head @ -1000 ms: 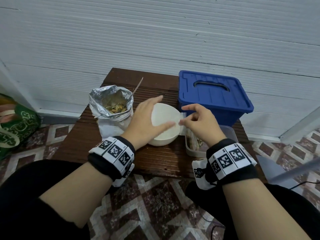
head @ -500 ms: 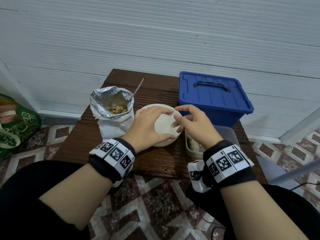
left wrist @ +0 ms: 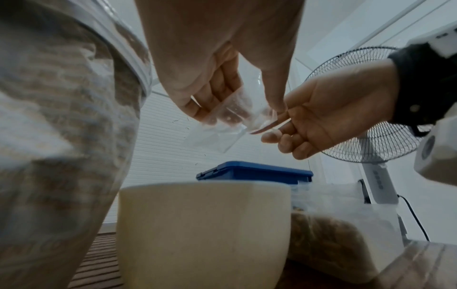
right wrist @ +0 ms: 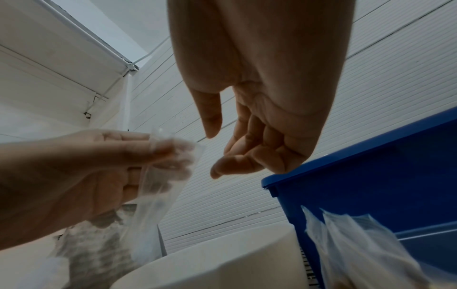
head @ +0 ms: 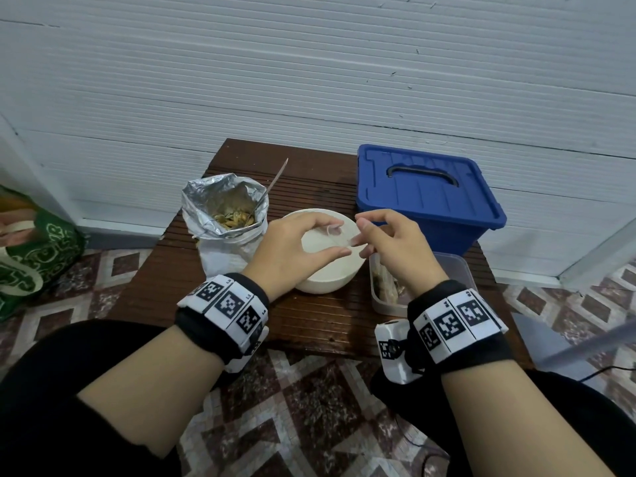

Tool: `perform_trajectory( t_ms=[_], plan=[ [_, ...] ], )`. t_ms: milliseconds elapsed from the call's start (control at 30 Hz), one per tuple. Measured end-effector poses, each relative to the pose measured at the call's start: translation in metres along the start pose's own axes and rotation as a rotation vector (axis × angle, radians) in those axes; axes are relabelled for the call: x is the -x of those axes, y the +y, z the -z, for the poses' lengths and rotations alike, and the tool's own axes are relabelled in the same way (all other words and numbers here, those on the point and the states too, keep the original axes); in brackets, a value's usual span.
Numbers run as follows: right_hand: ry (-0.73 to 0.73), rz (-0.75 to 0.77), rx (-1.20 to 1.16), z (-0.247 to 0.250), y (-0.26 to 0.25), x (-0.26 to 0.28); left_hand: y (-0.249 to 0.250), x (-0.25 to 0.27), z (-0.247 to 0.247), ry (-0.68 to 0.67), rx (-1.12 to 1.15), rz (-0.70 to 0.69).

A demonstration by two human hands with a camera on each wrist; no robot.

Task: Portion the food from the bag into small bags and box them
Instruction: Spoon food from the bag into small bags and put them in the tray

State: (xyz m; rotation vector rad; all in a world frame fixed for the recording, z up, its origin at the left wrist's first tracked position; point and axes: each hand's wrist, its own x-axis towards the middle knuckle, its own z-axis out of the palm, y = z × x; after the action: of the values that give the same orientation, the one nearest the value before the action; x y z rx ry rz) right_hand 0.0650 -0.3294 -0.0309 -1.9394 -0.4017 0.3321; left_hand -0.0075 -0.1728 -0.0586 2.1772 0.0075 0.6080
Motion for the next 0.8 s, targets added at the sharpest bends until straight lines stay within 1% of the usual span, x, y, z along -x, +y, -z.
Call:
perform_trajectory(
  t_ms=[133, 267, 367, 467, 567, 667, 733, 800],
  plan=[
    [0.076, 0.005, -0.036, -0.003, -0.003, -0.004, 0.017, -0.005, 0.014, 0.071, 0.112, -0.014],
    [0.074, 0.069, -0.026, -0.01, -0.017, -0.01, 0.039, -0.012, 0.039, 0.232, 0.311, 0.025],
    [0.045, 0.147, -0.003, -0.022, -0.033, -0.017, 0.047, -0.019, 0.07, 0.362, 0.312, 0.034],
    [0.031, 0.205, 0.017, -0.038, -0.046, -0.026, 0.038, -0.026, 0.099, 0.447, 0.282, 0.066],
    [0.024, 0.239, 0.045, -0.052, -0.059, -0.034, 0.019, -0.028, 0.12, 0.485, 0.216, 0.178],
    [0.003, 0.252, 0.084, -0.064, -0.068, -0.04, 0.002, -0.028, 0.133, 0.494, 0.148, 0.279],
    [0.007, 0.263, 0.123, -0.072, -0.071, -0.043, -0.004, -0.028, 0.136, 0.485, 0.163, 0.326],
    [0.019, 0.283, 0.171, -0.08, -0.071, -0.045, -0.007, -0.027, 0.137, 0.443, 0.169, 0.365]
  ],
)
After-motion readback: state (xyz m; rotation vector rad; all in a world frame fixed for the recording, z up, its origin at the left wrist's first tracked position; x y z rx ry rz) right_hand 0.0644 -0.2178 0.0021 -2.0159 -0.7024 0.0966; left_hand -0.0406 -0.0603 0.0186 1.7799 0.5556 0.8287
